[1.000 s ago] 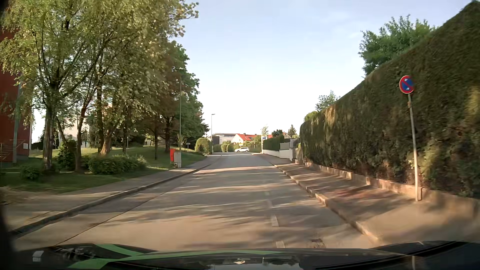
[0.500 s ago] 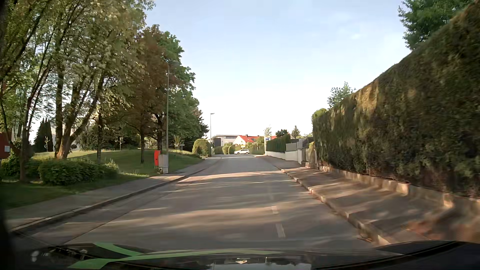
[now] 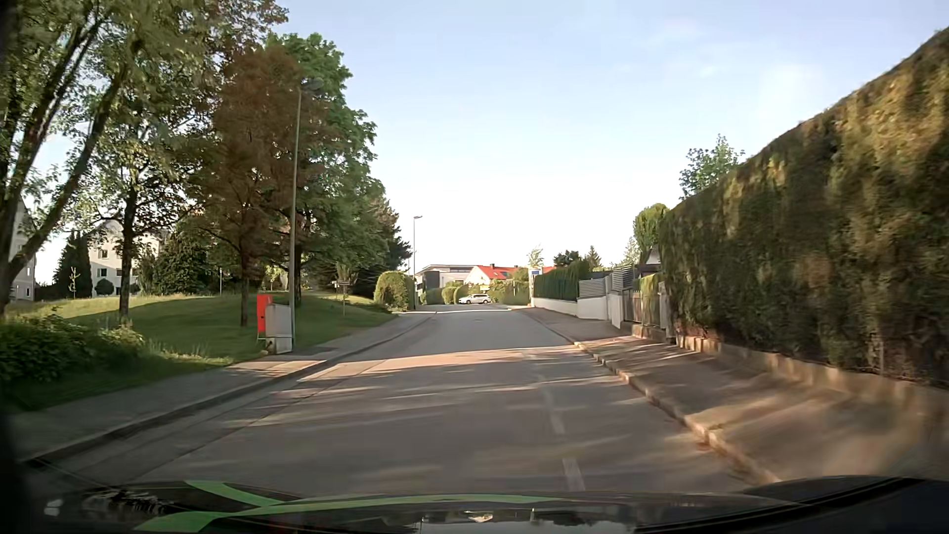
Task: Follow the waypoints while adhering to traffic rules and regulations
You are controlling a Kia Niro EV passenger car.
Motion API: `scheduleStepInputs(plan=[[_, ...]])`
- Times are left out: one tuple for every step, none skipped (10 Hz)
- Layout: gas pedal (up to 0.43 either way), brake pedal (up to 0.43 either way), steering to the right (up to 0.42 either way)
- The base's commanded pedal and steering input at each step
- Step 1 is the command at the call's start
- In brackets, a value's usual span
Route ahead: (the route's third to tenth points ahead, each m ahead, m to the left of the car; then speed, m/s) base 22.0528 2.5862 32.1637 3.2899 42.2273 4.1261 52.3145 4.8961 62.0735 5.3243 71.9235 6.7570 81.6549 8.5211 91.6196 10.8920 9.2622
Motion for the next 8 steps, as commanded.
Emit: scheduleStepInputs(plan=[[0.11, 0.0, -0.006], [0.118, 0.0, -0.005], [0.118, 0.0, -0.004], [0.13, 0.0, -0.002], [0.138, 0.0, 0.0], [0.15, 0.0, 0.001], [0.15, 0.0, 0.002], [0.157, 0.0, 0.001]])
